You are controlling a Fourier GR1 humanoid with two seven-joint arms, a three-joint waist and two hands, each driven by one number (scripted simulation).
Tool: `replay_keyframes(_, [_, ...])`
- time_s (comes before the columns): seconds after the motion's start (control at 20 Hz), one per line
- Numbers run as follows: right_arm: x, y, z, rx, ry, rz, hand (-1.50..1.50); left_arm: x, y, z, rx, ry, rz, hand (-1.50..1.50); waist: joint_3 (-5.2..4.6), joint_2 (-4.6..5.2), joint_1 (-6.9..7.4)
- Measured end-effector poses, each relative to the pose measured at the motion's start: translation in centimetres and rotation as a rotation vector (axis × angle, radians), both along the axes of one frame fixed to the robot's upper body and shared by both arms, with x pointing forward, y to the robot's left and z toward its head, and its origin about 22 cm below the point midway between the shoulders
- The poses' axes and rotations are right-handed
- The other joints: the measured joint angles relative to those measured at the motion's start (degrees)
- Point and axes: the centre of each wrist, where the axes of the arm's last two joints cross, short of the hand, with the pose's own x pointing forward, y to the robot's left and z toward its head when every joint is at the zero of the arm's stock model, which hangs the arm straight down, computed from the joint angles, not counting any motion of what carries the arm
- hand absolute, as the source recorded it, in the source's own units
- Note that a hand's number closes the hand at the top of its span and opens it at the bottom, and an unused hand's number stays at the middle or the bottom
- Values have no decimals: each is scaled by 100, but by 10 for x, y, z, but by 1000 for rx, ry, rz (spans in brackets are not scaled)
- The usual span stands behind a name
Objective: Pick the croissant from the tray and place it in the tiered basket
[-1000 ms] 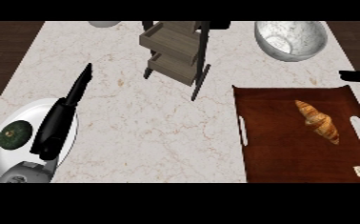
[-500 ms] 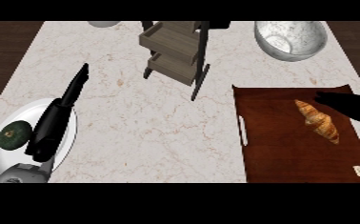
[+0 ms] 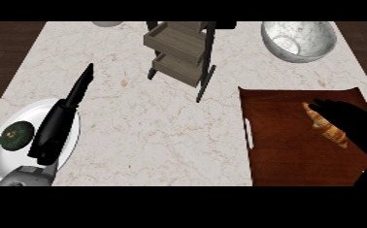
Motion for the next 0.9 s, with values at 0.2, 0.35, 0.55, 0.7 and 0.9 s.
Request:
replay_keyframes(0.2, [4,1,-19,-55,-4,-25,-150,3,-3,-5,2,-4,0,0,0,4,2])
replay_keyframes(0.35, [6,-6,-29,-85,7,-40,-150,7,-4,-3,4,-1,5,0,0,4,-4])
replay_keyframes(0.55, [8,-10,-36,-125,44,-33,-150,6,1,-4,2,-6,5,0,-1,3,-1])
replay_keyframes(0.7, [8,-16,-37,-159,67,-35,-150,3,5,1,3,-2,0,0,0,1,-2])
replay_keyframes(0.9, [11,-32,-40,-161,42,-59,-150,0,-3,-5,4,0,4,0,0,1,-4])
